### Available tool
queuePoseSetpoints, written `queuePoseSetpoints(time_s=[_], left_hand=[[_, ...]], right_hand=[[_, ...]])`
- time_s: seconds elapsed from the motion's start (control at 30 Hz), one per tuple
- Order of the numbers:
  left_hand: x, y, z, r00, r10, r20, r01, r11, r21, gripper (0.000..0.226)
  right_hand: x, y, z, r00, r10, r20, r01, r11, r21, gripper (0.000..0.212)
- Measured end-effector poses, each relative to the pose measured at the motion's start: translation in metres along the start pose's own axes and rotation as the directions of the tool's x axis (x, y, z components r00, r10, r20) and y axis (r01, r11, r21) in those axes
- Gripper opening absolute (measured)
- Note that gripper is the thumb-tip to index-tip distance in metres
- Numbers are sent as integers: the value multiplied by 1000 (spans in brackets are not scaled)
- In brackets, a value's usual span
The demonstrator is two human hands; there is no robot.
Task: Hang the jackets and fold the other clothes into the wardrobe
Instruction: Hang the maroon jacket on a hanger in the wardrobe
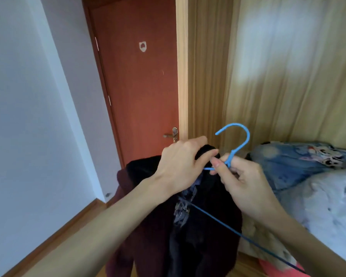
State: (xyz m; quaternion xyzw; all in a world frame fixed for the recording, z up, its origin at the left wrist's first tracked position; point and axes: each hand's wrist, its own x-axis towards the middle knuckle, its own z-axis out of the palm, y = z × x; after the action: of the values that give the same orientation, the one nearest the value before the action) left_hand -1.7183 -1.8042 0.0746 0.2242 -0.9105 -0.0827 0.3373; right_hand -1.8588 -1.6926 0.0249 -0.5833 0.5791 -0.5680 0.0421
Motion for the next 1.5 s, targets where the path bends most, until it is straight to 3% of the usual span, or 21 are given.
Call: queuePoseSetpoints(time_s=[0.1, 0.17, 0.23, 0.37, 0.47, 0.53, 0.63, 0.7, 0.77, 0.87, 0.97, 1.03, 1.1, 1.13, 1.3, 1.37, 1.43, 1.5], left_hand=[[-15, 5, -9, 985, 44, 165, -47, 999, 11, 39], [-24, 10, -15, 964, 38, 261, -70, 991, 115, 48], [-30, 9, -17, 966, 27, 255, -81, 976, 203, 59], [-39, 3, -29, 959, 136, 247, -202, 943, 265, 50], [-46, -5, -45, 891, 302, 338, -394, 886, 244, 34], [-50, -12, -51, 852, 352, 387, -468, 844, 263, 36], [-57, -22, -55, 851, 349, 391, -470, 839, 274, 45], [-64, -31, -56, 877, 320, 357, -427, 861, 277, 47], [-70, -43, -60, 910, 274, 312, -367, 882, 296, 48], [-78, -58, -67, 945, 208, 252, -288, 894, 342, 44], [-85, -61, -69, 961, 207, 186, -265, 882, 390, 39], [-89, -63, -69, 965, 194, 175, -250, 879, 407, 42], [-92, -68, -72, 976, 164, 145, -210, 888, 410, 46], [-93, -71, -74, 981, 148, 125, -187, 891, 413, 48], [-92, -68, -78, 992, 124, 3, -115, 904, 413, 42], [-92, -63, -79, 992, 124, -25, -104, 908, 405, 40], [-92, -59, -81, 991, 126, -44, -98, 912, 399, 40], [-94, -56, -83, 990, 123, -62, -90, 917, 389, 43]], right_hand=[[-21, 0, 16, 993, 4, -114, 9, 993, 120, 38], [-31, 0, 26, 988, 31, -150, -1, 981, 192, 42], [-39, -1, 37, 986, 87, -144, -45, 962, 271, 44], [-41, -5, 44, 991, 115, -73, -75, 908, 413, 46], [-37, -5, 43, 995, 97, -3, -84, 875, 477, 44], [-34, -5, 46, 995, 90, 53, -105, 858, 503, 41], [-26, -9, 48, 975, 116, 190, -201, 825, 528, 43], [-13, -10, 43, 947, 66, 315, -214, 859, 465, 51], [-1, -7, 32, 869, 27, 494, -243, 893, 378, 50], [7, 16, 22, 617, 92, 782, -491, 821, 291, 64], [5, 48, 32, 404, 73, 912, -661, 713, 235, 60], [-1, 66, 36, 337, -43, 941, -751, 590, 296, 52], [-8, 76, 36, 358, -107, 927, -807, 464, 365, 48], [-12, 79, 37, 392, -98, 915, -797, 461, 391, 47], [-47, 59, 73, 520, 52, 852, -612, 719, 330, 31], [-63, 46, 94, 631, 74, 772, -450, 846, 286, 27], [-74, 38, 113, 790, 97, 605, -265, 944, 195, 23], [-78, 38, 128, 909, 97, 405, -75, 995, -71, 34]])
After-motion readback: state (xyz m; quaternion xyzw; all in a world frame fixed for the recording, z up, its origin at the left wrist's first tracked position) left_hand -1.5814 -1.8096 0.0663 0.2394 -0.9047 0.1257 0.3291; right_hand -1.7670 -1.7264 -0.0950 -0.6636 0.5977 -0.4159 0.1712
